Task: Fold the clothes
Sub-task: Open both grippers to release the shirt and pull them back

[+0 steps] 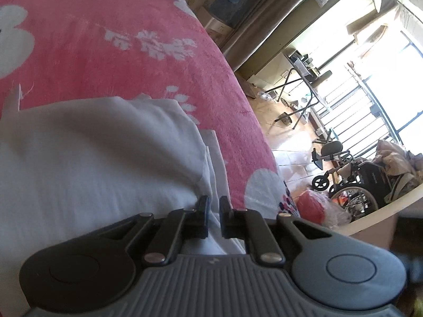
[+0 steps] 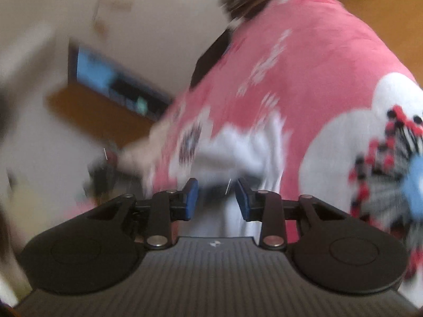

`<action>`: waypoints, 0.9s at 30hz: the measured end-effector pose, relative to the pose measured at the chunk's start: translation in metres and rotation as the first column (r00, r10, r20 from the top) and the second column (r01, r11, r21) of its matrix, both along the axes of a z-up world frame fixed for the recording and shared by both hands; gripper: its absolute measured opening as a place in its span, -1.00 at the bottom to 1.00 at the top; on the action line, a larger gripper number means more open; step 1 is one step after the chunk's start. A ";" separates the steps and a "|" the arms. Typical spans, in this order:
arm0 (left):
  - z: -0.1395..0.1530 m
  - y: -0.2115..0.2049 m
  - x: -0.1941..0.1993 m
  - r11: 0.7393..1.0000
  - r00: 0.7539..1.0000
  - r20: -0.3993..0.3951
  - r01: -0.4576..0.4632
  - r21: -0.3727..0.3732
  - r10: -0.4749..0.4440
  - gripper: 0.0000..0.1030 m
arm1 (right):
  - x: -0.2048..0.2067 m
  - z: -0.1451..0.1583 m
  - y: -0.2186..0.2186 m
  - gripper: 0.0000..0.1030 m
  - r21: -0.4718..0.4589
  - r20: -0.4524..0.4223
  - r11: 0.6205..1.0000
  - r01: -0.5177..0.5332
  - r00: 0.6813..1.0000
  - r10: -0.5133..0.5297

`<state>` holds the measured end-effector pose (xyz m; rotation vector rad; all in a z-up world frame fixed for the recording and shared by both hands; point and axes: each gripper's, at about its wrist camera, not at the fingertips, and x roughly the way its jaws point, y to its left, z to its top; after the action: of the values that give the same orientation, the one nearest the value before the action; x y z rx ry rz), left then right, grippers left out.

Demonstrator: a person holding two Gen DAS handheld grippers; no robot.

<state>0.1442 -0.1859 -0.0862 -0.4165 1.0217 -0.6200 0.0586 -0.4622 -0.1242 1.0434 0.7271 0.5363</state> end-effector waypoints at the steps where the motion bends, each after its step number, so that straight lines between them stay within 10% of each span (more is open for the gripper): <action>1: -0.001 0.000 0.001 1.000 1.000 -0.007 0.000 -0.007 0.000 -0.79 | -0.007 -0.001 0.000 -0.50 0.003 -0.007 1.000 0.004 1.000 -0.004; 5: -0.003 0.000 0.009 0.999 0.999 -0.042 0.002 -0.042 -0.004 -0.63 | -0.035 -0.004 0.000 -0.60 0.017 -0.038 1.000 0.021 0.999 -0.020; 7: -0.002 0.000 0.012 0.998 0.998 -0.055 0.013 -0.057 -0.016 -0.40 | -0.049 -0.006 -0.001 -1.00 0.023 -0.053 0.999 0.029 0.998 -0.028; 13: 0.021 0.015 0.007 0.993 0.999 -0.049 -0.011 -0.119 0.005 0.30 | -0.091 -0.011 -0.001 -0.91 0.041 -0.098 0.998 0.056 0.994 -0.051; 19: 0.048 0.061 -0.021 0.989 0.999 -0.038 -0.035 -0.147 0.030 0.47 | -0.117 -0.013 -0.009 -0.90 0.128 -0.122 0.976 0.174 0.980 -0.159; 27: 0.065 0.120 -0.078 0.990 0.997 0.072 -0.039 0.134 0.030 0.62 | -0.086 -0.011 0.019 -0.89 0.124 -0.103 0.980 0.156 0.984 -0.144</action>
<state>0.0663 -0.0661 -0.0208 -0.2911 0.9818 -0.5272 -0.0277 -0.4434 -0.1350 1.2429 0.6955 0.4112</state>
